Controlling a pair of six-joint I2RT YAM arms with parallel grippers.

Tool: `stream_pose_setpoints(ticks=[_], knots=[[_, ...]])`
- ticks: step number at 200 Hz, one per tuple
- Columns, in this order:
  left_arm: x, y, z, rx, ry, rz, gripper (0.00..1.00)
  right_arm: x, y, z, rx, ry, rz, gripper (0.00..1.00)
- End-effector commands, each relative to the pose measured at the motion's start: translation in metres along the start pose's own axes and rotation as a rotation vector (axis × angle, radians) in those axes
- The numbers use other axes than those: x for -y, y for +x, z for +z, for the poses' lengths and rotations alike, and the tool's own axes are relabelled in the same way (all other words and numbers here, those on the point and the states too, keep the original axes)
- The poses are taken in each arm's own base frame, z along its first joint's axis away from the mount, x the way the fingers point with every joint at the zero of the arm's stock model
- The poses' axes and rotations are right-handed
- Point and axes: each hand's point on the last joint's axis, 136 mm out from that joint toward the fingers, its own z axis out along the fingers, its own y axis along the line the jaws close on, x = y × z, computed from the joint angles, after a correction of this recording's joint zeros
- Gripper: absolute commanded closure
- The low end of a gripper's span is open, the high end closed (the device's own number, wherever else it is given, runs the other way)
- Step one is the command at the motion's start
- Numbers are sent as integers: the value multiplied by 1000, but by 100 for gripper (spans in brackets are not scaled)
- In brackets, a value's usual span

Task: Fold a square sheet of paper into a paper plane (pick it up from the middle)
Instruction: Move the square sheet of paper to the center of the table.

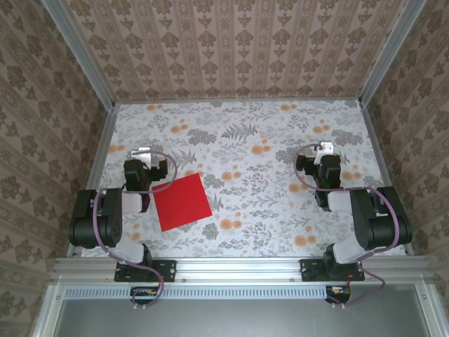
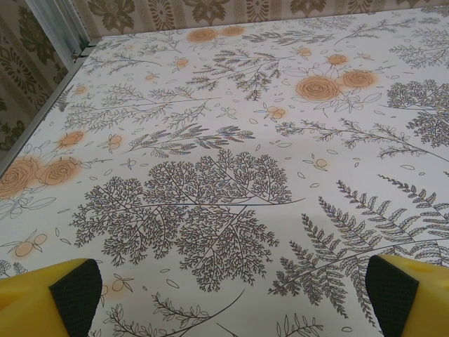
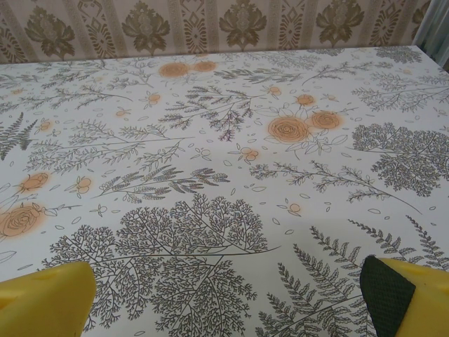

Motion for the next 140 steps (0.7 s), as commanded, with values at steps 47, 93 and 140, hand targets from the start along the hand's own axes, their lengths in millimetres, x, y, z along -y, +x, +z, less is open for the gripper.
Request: stream_pose_setpoints(ticks=[47,93,140], knots=[[-17,-24,-24,125,-95,-24,0,7,-25,-10,-10,44,6,0],[-37,-63,-59,81,-181,-114,0,4,-67,-27,-177,85,151,0],[-53,-93,-99,-83,-273,-345,0,-97,-79,-43,-265,-142,117,0]])
